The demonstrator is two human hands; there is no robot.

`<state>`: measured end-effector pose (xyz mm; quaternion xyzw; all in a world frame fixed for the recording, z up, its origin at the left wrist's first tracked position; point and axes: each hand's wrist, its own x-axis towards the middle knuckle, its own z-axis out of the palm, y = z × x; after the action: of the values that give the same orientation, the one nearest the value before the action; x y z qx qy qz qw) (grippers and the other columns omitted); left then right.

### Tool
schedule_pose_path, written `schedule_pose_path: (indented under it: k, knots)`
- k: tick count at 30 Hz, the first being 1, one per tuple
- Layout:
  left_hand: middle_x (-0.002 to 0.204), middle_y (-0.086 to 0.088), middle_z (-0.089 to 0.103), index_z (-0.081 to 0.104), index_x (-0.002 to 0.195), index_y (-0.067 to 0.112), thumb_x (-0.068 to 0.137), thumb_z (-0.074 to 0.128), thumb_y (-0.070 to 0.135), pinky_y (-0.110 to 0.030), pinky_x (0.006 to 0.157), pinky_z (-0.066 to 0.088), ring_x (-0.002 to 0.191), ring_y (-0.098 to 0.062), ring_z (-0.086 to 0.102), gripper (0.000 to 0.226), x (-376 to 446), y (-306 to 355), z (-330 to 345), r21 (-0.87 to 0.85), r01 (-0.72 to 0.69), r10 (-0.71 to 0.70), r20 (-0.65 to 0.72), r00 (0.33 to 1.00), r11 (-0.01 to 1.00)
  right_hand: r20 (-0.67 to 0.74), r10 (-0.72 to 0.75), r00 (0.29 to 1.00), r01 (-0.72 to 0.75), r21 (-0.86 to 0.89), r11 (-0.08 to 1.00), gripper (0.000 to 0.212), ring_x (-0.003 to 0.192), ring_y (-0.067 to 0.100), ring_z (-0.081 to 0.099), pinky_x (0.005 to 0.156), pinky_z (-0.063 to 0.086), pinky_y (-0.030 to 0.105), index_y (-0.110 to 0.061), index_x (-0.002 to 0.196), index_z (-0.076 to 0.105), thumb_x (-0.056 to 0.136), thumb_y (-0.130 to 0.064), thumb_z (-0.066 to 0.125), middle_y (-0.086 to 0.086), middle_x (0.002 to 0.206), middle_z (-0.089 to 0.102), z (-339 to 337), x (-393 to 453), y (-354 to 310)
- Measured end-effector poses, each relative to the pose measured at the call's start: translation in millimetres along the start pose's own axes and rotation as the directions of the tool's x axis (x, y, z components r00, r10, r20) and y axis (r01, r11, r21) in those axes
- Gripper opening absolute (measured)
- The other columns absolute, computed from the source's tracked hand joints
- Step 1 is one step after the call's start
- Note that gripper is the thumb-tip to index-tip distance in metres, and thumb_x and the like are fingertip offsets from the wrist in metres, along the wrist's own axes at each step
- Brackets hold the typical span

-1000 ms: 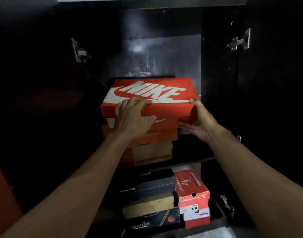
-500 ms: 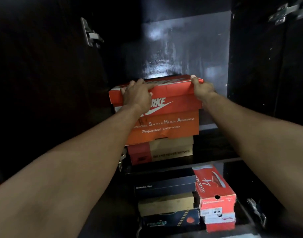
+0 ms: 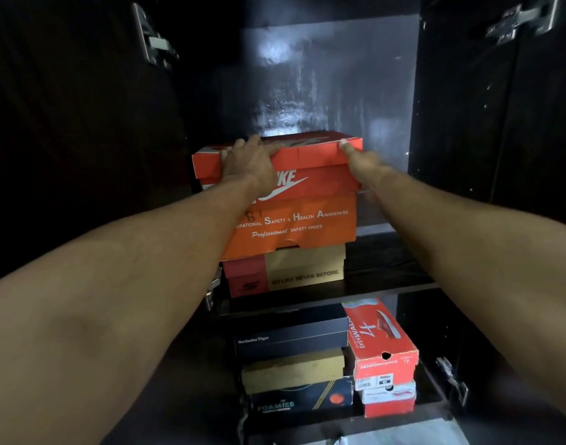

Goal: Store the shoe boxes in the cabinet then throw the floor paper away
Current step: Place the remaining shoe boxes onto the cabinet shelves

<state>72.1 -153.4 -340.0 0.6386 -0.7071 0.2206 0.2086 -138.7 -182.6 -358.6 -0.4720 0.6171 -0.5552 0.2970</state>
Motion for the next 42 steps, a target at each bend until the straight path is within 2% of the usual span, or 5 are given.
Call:
schedule_pose_path:
  k: [8,15,24,31,42]
  knots:
    - [0.172,-0.002,0.017,0.015,0.163,0.035,0.088,0.066,0.056,-0.057,0.128,-0.005,0.161,-0.028,0.005,0.094,-18.0,6.4,-3.3,-0.099,-0.094,0.096,0.009,0.995,0.991,-0.104,-0.194,0.975,0.182,-0.113,0.977,0.038,0.123,0.028,0.06,0.105,0.05,0.044,-0.021,0.128,0.064,0.099,-0.045,0.058,0.006,0.133,0.065,-39.5,-83.0,50.2]
    - [0.126,-0.003,0.062,0.06,0.132,0.026,0.076,0.06,0.038,-0.045,0.101,0.047,0.116,-0.032,0.056,0.058,-107.1,100.9,4.7,-0.465,-0.357,0.235,-0.301,0.924,0.81,-0.202,-0.339,0.919,0.322,-0.114,0.94,0.022,0.095,0.013,0.07,0.098,0.053,0.031,-0.021,0.117,0.071,0.095,-0.026,0.069,-0.006,0.096,0.073,-97.5,-161.6,77.8]
    - [0.114,0.005,0.063,0.063,0.122,0.026,0.081,0.069,0.029,-0.035,0.088,0.052,0.109,-0.02,0.062,0.042,-244.8,245.4,4.9,-0.8,-0.474,0.408,-0.32,0.855,0.367,-0.334,-0.397,0.855,0.352,-0.189,0.917,0.02,0.098,0.007,0.071,0.088,0.056,0.025,-0.016,0.115,0.067,0.096,-0.012,0.064,-0.003,0.107,0.075,-217.0,-283.3,138.2]
    - [0.102,0.009,0.061,0.065,0.115,0.025,0.081,0.078,0.02,-0.036,0.081,0.057,0.092,-0.013,0.064,0.037,-365.7,367.1,4.7,-0.88,-0.47,0.653,-0.317,0.687,0.067,-0.596,-0.247,0.764,0.095,-0.274,0.957,0.018,0.091,0.008,0.069,0.079,0.054,0.019,-0.012,0.114,0.068,0.097,-0.012,0.062,-0.004,0.101,0.072,-340.8,-408.5,217.2]
    - [0.097,0.005,0.07,0.069,0.11,0.027,0.084,0.078,0.023,-0.029,0.08,0.056,0.083,-0.017,0.072,0.028,-654.4,560.6,-8.8,-0.975,-0.205,0.979,-0.123,0.165,-0.088,-0.995,-0.001,0.1,-0.372,-0.039,0.927,0.012,0.072,-0.006,0.058,0.075,0.046,0.018,-0.011,0.102,0.07,0.092,-0.012,0.063,-0.012,0.084,0.065,-505.3,-687.3,367.6]
